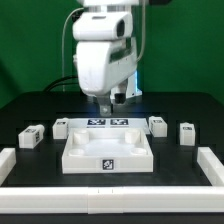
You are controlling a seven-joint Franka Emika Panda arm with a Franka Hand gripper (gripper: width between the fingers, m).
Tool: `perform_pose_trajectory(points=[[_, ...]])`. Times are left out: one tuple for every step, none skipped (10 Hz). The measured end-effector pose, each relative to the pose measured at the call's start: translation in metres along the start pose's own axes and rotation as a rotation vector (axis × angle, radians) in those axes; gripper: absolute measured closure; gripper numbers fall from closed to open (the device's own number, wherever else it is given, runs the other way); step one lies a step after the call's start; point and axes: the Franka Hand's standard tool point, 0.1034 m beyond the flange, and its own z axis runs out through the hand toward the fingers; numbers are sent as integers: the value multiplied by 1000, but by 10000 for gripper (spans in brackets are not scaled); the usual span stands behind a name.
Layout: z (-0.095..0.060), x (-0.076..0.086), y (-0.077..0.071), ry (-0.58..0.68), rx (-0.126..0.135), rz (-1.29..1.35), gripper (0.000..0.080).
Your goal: Assemble one leg
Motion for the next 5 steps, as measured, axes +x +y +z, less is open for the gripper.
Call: perform_pose_trajectory(points=[[4,1,-2,-11,-4,-31,150],[3,0,-1,-11,-4,-28,150],[4,0,-1,-11,-4,-27,150],[4,0,-1,-11,-4,-27,150],[4,0,-1,-11,-3,-27,150]])
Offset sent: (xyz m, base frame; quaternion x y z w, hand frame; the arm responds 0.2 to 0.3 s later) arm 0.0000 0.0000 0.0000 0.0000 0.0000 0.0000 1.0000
